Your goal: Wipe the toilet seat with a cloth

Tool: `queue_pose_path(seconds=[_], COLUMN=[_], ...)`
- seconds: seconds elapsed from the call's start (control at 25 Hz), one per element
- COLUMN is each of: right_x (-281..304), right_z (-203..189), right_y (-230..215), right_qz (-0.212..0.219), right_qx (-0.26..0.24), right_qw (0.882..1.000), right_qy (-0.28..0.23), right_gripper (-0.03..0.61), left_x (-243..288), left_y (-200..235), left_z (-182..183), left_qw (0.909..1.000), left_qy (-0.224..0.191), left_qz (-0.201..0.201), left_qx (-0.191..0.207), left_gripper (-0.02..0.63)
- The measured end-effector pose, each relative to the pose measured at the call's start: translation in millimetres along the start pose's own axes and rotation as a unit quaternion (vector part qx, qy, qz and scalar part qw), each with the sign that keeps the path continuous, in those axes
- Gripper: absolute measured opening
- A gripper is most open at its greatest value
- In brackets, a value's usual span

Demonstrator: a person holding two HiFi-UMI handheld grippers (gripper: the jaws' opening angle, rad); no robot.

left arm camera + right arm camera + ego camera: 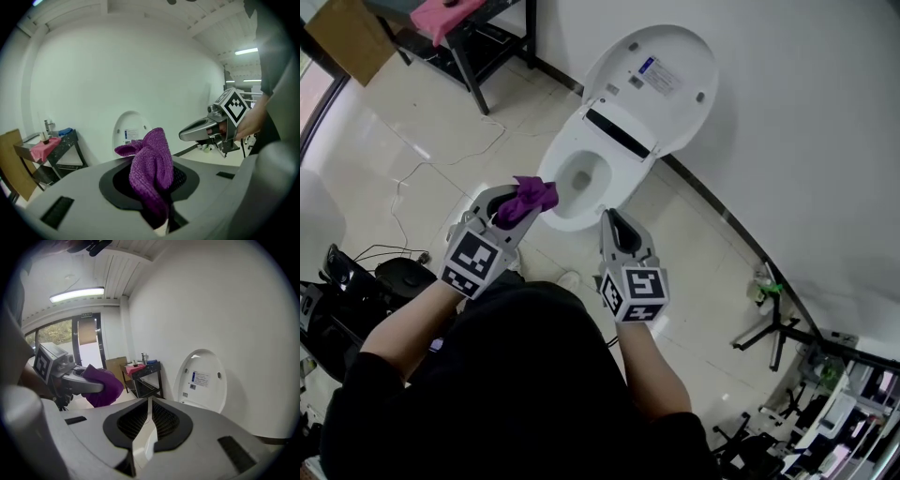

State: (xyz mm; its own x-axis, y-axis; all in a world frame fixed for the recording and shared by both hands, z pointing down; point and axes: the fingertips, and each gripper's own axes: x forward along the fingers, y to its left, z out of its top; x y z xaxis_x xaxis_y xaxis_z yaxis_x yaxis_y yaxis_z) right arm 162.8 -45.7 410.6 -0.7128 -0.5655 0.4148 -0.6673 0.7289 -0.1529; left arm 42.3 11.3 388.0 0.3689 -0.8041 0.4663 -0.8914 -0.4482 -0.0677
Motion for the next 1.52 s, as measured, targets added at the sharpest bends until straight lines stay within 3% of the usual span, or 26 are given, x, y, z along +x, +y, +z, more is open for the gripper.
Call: queue_pose_path(seconds=[0.2, 0.4, 0.8, 1.0, 1.16, 1.52], right_x=[24, 51, 97, 107, 116, 133], right_z=[16, 34, 50, 52, 59, 60], right_y=[4, -3, -60, -67, -65, -63], right_qz=[-0.024, -0.037, 0.020, 0.007, -0.007, -0.017], right_qx=[-0.008, -0.014, -0.034, -0.027, -0.019, -0.005], right_qw=[1.000, 0.999, 0.999, 1.000, 1.000, 1.000], right_qy=[0.000, -0.008, 0.009, 0.014, 0.011, 0.016], right_gripper=[0.042, 0.041, 0.015, 0.015, 0.015, 0.015], left_x=[-2, 15, 83, 101, 112, 120], left_y=[32, 59, 70, 77, 86, 107], left_z=[3, 4, 34, 33, 36, 35], left_qw=[0.9998, 0.9997, 0.9997, 0.9999, 0.9996, 0.9992], left_qy=[-0.014, -0.003, 0.004, 0.007, 0.006, 0.007], left_qz=[-0.013, -0.018, 0.025, -0.001, -0.025, -0.038], left_qx=[0.005, 0.015, -0.001, -0.011, 0.009, 0.013], left_gripper=[0.100, 0.100, 0.100, 0.100, 0.100, 0.100])
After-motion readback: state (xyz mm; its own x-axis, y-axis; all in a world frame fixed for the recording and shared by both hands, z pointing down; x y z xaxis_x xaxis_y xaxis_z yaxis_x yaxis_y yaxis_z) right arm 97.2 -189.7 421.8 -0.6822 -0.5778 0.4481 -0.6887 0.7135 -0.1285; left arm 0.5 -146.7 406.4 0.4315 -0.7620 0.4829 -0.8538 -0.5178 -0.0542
